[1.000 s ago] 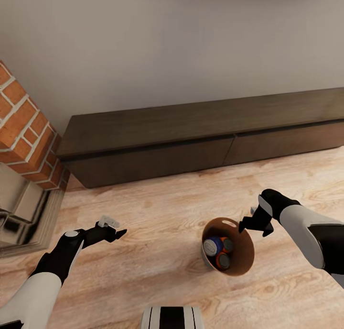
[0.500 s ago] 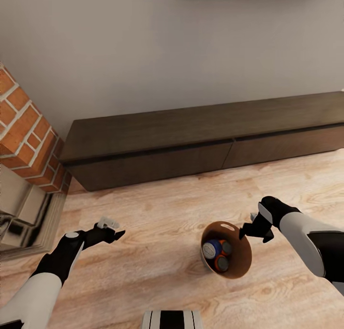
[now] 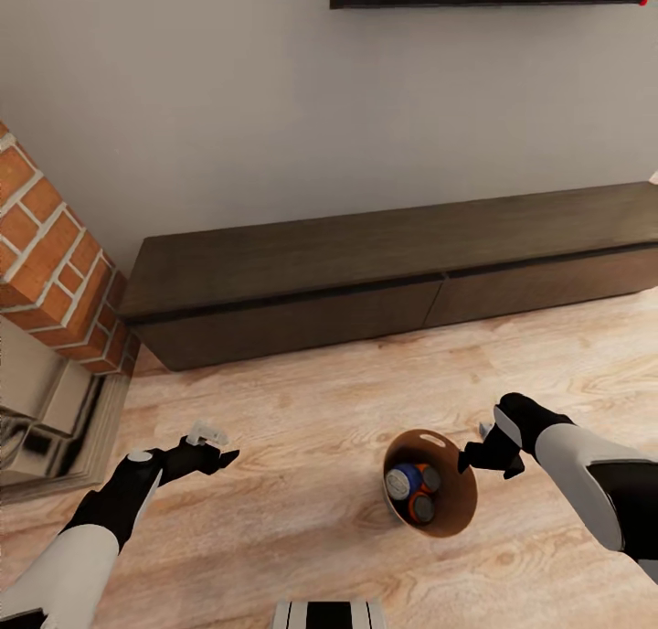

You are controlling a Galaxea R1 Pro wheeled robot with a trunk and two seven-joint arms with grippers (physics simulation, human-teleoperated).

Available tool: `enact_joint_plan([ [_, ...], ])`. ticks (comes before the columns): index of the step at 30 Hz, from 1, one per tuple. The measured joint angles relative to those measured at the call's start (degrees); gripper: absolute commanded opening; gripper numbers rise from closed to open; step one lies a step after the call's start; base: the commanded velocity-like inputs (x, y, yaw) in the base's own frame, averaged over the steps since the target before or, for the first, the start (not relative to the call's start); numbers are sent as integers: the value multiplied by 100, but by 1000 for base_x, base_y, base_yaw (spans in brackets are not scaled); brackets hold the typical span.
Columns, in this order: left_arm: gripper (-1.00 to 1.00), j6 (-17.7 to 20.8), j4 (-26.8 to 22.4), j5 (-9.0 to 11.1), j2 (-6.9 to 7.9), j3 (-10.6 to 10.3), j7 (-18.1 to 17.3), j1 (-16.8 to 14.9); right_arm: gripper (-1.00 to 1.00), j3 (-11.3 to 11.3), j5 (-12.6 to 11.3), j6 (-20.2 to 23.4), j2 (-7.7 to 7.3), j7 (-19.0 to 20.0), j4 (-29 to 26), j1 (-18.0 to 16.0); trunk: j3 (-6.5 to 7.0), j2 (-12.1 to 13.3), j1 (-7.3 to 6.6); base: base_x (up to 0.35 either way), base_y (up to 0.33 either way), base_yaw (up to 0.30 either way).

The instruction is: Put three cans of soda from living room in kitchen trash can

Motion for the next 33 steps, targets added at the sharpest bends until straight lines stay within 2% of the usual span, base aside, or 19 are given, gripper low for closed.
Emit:
enact_joint_plan([
  [4, 100, 1, 234, 2, -3, 3, 209, -5, 100, 2, -1, -52, 1, -2, -2, 103, 72, 160, -88, 0, 0, 0],
  [7, 100, 27, 334, -5, -39, 3, 578, -7, 100, 5, -2, -78, 1, -3, -9, 229, 126, 281, -154, 0, 0, 0],
  [10, 100, 173, 386, -5, -146, 4, 1089, -8, 100, 13, 0, -192, 5, -9, -9, 381, 180, 401, -220, 0, 0, 0],
  [11, 100, 325, 406, -4, -233, 3, 1398, -8, 100, 24, 3, -311, 10, -30, -11, 494, 197, 441, -241, 0, 0, 0],
  [15, 100, 601, 435, -8, -414, -3, 1937, -8, 100, 31, 2, -562, 41, -155, -9, 772, 269, 602, -329, 0, 0, 0],
  [21, 100, 925, 668, -6, -469, 2, 2274, -8, 100, 26, -1, -802, 72, -221, -12, 988, 377, 842, -461, 0, 0, 0],
  [25, 100, 1096, 956, 10, -483, 4, 2935, -8, 100, 28, -3, -990, 78, -234, -11, 1143, 449, 1003, -549, 0, 0, 0],
  [29, 100, 1117, 1099, 21, -489, 4, 3153, -8, 100, 31, -5, -1183, 84, -236, -10, 1236, 521, 1163, -637, 0, 0, 0],
  [33, 100, 1028, 1315, 43, -491, 4, 3264, 2, 100, 35, 21, -1661, 114, -242, -7, 1536, 592, 1324, -725, 0, 0, 0],
])
